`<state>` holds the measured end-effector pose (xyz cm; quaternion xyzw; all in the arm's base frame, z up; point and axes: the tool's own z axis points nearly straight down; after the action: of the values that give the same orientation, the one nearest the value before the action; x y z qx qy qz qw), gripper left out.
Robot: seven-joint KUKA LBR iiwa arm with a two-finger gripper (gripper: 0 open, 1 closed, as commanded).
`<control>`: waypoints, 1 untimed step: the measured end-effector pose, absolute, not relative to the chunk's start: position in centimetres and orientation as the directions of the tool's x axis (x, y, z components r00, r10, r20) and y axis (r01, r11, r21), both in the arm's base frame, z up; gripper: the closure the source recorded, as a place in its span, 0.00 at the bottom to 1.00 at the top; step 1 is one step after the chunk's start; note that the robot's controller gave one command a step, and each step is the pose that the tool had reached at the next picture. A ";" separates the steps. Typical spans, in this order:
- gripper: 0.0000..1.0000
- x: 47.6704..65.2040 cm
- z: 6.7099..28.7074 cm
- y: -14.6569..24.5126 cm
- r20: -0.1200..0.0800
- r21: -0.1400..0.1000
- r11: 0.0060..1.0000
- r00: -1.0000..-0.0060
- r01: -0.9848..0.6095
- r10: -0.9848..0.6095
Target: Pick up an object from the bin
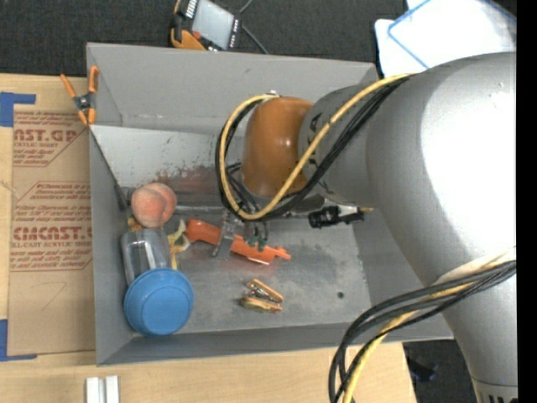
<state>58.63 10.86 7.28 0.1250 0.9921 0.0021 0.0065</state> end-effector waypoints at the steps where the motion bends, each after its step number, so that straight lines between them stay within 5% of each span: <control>1: 1.00 58.6 7.3 10.9 -0.012 0.006 0.969 -0.969 0.248 0.248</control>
Offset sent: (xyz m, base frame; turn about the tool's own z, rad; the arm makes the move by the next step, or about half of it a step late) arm 0.0002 -0.0001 0.0016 -0.0002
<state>58.63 10.86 7.29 0.1250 0.9921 0.0022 0.0065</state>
